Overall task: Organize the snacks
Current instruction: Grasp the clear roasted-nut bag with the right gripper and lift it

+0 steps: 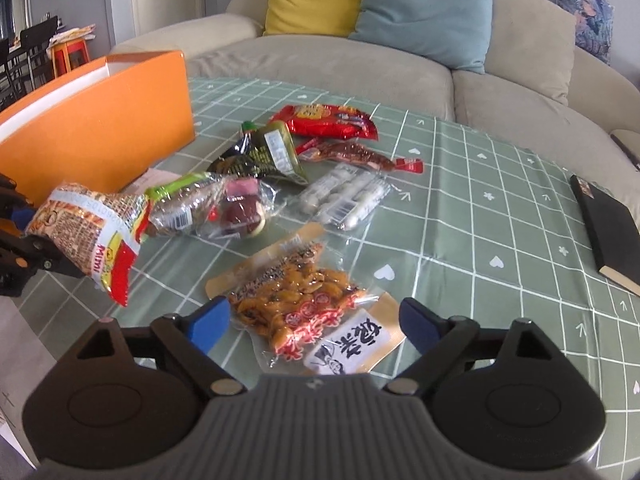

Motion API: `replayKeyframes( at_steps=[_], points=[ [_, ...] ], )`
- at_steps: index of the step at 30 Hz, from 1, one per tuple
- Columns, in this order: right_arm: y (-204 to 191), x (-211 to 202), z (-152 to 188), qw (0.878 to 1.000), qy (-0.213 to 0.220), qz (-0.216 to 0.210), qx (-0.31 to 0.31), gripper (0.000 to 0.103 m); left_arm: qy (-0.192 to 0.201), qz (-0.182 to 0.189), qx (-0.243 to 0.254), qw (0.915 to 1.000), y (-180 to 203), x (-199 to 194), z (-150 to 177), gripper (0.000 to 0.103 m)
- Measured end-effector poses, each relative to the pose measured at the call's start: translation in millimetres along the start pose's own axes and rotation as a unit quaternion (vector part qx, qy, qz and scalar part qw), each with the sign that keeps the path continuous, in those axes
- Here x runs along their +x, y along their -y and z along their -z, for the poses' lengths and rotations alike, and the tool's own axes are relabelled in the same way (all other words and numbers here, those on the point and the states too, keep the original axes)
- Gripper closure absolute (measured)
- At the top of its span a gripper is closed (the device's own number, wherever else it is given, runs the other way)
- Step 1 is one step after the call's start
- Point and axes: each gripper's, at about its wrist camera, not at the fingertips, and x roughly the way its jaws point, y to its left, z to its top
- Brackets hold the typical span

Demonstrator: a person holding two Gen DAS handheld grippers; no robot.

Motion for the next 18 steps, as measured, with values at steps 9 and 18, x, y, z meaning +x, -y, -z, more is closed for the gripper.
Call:
replayKeyframes(
  at_steps=[9, 18],
  points=[
    [-10.7, 20.3, -3.0, 0.998, -0.006, -0.013, -0.066, 0.005, -0.008, 0.002, 0.015, 0.9999, 1.2, 7.9, -4.0, 0.066],
    [-1.7, 34.5, -3.1, 0.998, -0.025, -0.035, -0.038, 0.008, -0.011, 0.005, 0.008, 0.9999, 1.2, 10.2, -6.9, 0.067]
  ],
)
